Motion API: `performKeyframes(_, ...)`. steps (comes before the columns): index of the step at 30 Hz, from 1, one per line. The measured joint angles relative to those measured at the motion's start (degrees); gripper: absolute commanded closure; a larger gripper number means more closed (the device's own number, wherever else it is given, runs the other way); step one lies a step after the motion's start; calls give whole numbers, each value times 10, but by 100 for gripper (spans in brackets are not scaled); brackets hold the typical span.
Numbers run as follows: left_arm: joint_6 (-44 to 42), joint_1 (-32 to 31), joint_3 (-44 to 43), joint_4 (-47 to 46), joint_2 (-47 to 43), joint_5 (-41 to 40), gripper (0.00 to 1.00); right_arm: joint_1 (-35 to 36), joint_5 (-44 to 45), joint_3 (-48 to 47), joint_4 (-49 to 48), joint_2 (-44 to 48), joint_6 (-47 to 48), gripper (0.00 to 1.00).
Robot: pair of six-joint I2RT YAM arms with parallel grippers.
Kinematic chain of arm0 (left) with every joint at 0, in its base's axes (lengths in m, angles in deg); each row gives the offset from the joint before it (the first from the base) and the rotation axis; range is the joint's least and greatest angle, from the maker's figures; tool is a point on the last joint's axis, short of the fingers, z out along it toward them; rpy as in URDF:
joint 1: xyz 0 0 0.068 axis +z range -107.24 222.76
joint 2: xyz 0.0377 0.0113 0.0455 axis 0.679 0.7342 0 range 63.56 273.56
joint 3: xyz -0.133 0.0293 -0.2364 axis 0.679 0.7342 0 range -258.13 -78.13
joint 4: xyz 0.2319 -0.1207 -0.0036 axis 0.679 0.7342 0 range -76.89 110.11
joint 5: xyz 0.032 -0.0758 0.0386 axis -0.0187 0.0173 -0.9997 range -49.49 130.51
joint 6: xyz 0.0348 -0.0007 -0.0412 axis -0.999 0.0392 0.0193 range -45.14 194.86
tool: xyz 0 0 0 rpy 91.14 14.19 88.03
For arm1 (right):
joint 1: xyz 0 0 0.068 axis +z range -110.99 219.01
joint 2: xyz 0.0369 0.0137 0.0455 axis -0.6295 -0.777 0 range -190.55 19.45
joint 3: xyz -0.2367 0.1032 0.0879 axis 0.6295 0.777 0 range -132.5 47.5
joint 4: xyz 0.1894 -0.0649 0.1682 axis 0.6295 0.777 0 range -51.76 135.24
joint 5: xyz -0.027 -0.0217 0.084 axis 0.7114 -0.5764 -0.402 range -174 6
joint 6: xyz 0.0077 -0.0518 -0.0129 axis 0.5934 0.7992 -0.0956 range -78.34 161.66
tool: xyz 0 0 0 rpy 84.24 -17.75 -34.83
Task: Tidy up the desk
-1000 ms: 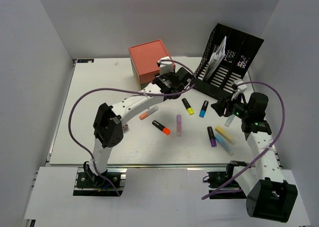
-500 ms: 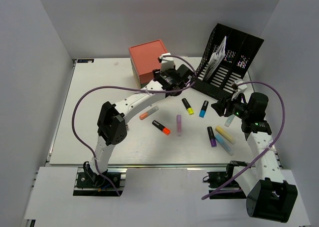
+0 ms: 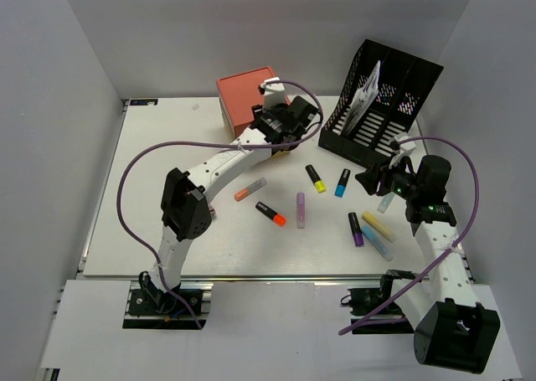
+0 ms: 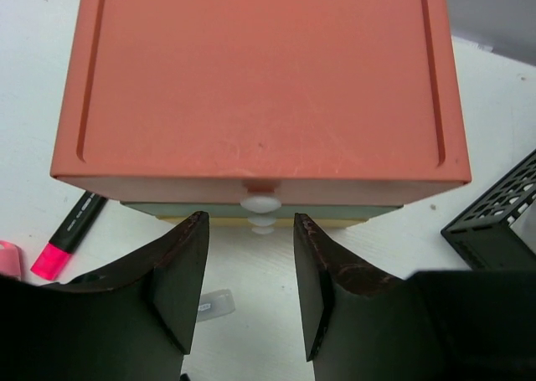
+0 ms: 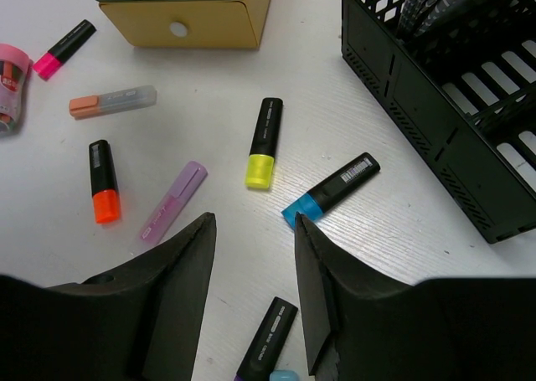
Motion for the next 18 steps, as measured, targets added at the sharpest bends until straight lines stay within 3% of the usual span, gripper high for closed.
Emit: performKeyframes(18, -6, 9, -19, -8, 35, 5, 48, 0, 2, 0, 0, 1, 0, 52)
